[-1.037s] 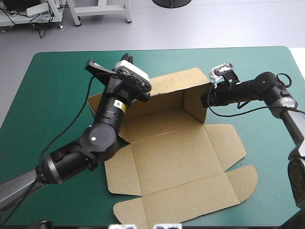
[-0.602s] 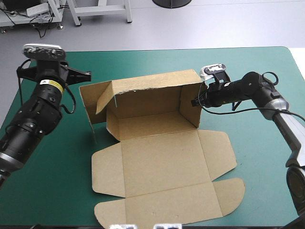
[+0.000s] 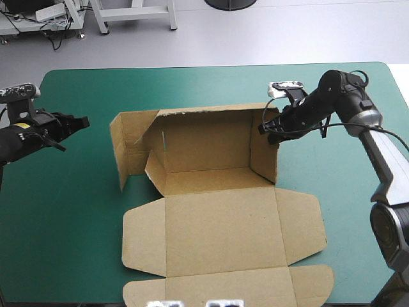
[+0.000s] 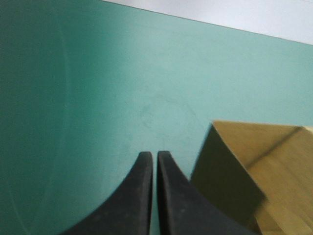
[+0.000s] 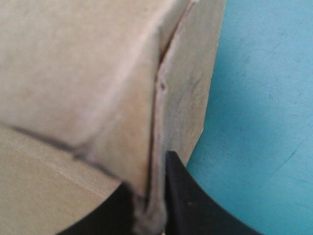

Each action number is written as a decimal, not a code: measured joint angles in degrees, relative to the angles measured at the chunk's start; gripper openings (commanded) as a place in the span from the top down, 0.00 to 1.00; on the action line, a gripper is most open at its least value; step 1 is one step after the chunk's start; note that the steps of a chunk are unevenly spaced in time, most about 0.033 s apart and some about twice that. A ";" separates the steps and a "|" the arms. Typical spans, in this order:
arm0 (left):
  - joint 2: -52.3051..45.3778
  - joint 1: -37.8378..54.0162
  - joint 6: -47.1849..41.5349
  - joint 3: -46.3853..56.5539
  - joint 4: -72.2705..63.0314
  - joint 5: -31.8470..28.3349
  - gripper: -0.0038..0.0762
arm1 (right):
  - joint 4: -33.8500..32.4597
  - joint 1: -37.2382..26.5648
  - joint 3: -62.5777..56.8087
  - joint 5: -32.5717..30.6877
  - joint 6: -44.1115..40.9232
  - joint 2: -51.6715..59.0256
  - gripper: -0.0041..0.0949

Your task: Fold the box

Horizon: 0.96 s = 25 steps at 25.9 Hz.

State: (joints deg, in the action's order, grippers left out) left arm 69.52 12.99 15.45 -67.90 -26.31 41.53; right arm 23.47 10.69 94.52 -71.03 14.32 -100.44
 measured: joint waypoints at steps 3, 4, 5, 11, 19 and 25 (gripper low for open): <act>0.00 1.15 6.44 0.24 -5.71 4.44 0.93 | 0.81 -0.06 5.10 2.55 -0.39 -6.26 0.96; 0.00 1.15 6.83 0.24 -6.02 5.17 0.93 | 0.81 -0.06 6.28 3.40 -0.33 -7.69 0.96; 0.00 1.15 7.17 0.24 -6.23 5.86 0.93 | 0.61 -0.06 8.52 5.07 0.31 -10.09 0.96; 0.00 1.15 7.55 0.24 -6.30 6.84 0.94 | -2.10 0.08 11.56 10.27 0.53 -14.98 0.66; 0.00 1.15 8.36 0.24 -6.24 7.40 0.94 | -7.39 0.08 11.76 12.20 1.13 -15.88 0.54; 0.00 1.15 8.60 0.24 -6.13 7.51 0.94 | -9.67 0.08 18.95 9.51 1.25 -15.93 0.54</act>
State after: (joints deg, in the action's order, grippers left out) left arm 69.52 14.14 24.05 -67.65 -32.44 49.03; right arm 13.80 10.77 113.48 -61.52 15.57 -116.37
